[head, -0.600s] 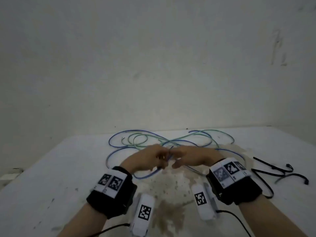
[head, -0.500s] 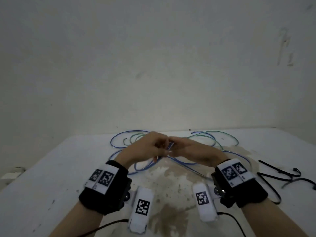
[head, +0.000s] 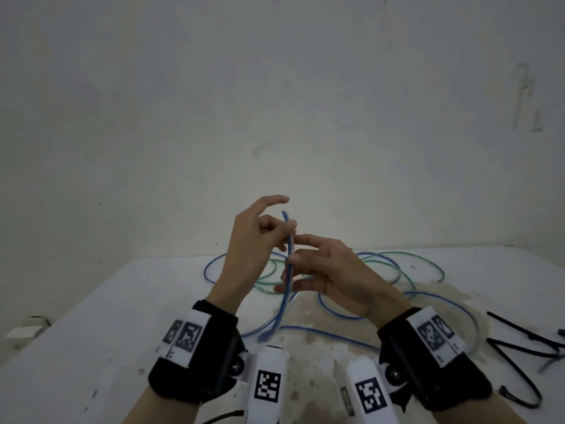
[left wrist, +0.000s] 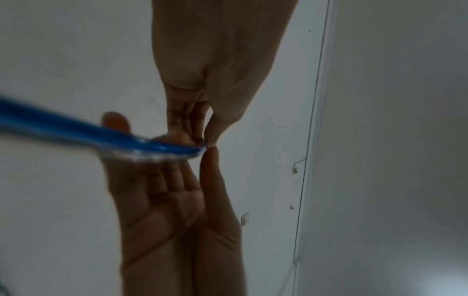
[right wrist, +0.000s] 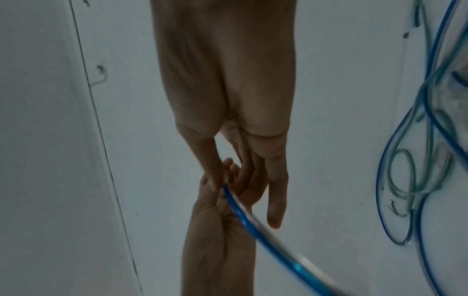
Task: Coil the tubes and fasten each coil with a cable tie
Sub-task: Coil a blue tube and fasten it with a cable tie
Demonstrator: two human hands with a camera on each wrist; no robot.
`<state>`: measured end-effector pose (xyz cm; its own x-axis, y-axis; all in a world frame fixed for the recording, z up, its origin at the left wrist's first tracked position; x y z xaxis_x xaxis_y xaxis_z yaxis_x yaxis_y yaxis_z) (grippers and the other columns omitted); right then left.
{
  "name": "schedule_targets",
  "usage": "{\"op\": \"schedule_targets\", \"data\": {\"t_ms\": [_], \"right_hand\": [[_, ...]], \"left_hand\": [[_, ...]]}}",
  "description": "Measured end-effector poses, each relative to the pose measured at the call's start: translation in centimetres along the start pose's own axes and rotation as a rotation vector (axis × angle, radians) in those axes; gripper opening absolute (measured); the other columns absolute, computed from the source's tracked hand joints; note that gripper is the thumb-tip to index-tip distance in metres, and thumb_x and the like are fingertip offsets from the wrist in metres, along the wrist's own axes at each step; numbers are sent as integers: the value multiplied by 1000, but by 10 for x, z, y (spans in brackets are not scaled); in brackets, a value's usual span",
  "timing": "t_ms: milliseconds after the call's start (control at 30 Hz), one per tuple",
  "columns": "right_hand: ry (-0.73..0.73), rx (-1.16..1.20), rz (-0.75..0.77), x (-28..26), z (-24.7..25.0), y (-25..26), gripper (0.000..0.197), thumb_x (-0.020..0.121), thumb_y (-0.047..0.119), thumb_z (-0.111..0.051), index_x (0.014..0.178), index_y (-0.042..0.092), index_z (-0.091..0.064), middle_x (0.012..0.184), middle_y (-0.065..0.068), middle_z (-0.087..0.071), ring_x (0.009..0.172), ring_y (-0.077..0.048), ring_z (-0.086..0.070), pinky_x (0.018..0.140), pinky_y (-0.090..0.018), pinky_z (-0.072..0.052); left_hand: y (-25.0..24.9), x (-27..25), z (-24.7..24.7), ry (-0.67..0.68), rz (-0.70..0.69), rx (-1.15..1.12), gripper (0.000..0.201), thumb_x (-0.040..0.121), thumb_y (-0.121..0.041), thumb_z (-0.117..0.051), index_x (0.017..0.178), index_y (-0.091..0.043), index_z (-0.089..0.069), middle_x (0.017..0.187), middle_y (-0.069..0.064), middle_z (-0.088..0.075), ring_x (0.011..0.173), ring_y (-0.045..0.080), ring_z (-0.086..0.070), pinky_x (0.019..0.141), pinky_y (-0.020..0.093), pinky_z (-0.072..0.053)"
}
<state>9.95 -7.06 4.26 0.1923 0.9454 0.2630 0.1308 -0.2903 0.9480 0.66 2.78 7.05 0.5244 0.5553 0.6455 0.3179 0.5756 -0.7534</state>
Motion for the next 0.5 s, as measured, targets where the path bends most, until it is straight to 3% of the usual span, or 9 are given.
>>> {"op": "schedule_targets", "data": {"t_ms": [100,200,300,333,400,500], "right_hand": [[-168,-83,0,3,4,6,9,88,0,-54,90,-5,-62,70,-12,-55,58,-15,-58,57,-29,-54],[-260,-354,4,4,14,13,14,91,3,-53,84,-3,-64,67,-8,-54,55,-11,-52,50,-21,-46],[-217,-613,-8,2,14,17,17,93,6,-51,88,-2,-66,63,-5,-56,49,-7,-48,46,-17,-40],[-204,-676,2,1,13,19,18,93,6,-50,89,0,-66,61,-3,-56,47,-6,-47,45,-16,-38],[-207,-781,49,-2,12,25,19,93,6,-50,86,5,-68,58,-1,-55,45,-6,-43,45,-15,-35],[-214,-797,62,-7,12,37,18,91,12,-54,84,3,-68,58,-1,-54,46,-7,-43,45,-17,-36]], "left_hand": [[12,5,10,11,-36,175,15,88,-2,-57,92,-10,-69,72,10,-64,63,13,-58,59,29,-48],[18,0,18,85,-81,561,16,88,-10,-58,94,-20,-70,82,5,-49,75,14,-48,70,20,-38],[11,-8,14,202,-250,836,10,88,-20,-62,89,-10,-64,84,3,-40,81,19,-39,73,27,-29],[9,-10,11,274,-244,838,14,91,-21,-58,84,-8,-58,81,0,-40,79,18,-38,72,28,-29],[8,-12,9,436,-96,685,16,96,-18,-47,83,-8,-50,72,-3,-40,69,16,-37,67,29,-31],[3,-14,11,517,66,407,18,97,-7,-42,87,-6,-57,63,1,-39,59,15,-33,55,26,-30]]}}
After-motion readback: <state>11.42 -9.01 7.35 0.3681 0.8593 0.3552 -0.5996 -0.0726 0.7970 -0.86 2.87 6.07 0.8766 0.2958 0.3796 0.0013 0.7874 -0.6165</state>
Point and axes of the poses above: each hand's wrist, its own x-axis towards the middle knuckle, its own z-axis out of the back of the hand, y = z × x, the point moved 2 cm from there along x, towards the middle knuckle
